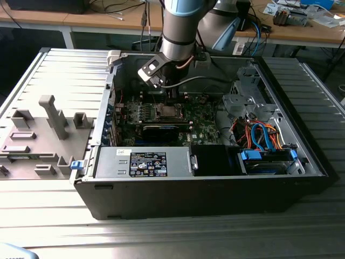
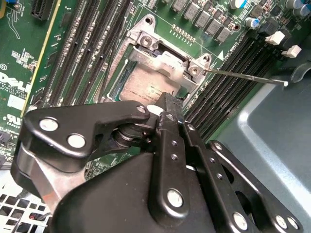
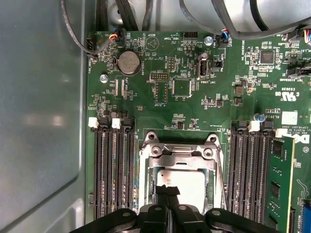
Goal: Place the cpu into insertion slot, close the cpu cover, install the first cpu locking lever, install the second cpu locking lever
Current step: 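Close the cpu cover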
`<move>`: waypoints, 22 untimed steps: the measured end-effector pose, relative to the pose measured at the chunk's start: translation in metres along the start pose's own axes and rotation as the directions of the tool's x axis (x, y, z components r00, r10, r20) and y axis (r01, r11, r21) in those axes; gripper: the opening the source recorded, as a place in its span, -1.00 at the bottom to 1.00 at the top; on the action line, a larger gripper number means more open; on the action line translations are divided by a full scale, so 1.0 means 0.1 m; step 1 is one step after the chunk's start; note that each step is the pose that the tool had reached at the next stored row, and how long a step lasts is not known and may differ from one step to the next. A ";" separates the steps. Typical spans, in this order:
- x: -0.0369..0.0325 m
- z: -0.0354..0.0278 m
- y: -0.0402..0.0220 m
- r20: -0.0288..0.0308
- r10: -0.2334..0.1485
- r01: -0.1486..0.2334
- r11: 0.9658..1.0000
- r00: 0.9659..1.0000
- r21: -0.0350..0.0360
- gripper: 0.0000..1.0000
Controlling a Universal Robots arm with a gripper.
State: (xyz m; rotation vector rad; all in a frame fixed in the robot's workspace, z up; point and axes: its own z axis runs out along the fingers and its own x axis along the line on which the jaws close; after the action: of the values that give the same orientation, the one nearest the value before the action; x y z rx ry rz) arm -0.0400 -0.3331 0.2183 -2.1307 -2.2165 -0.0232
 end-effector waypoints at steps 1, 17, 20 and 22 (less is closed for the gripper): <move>0.000 0.008 -0.007 0.000 0.000 0.000 1.000 1.000 0.000 -0.79; -0.003 0.132 -0.152 0.000 0.000 0.000 1.000 1.000 0.000 -0.79; -0.003 0.111 -0.137 0.000 0.000 0.000 1.000 1.000 0.000 -0.79; -0.002 0.095 -0.130 0.000 0.000 0.000 1.000 1.000 0.000 -0.79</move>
State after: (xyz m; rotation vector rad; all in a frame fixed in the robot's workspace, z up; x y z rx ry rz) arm -0.0533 -0.3333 0.2093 -2.1306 -2.2164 -0.0233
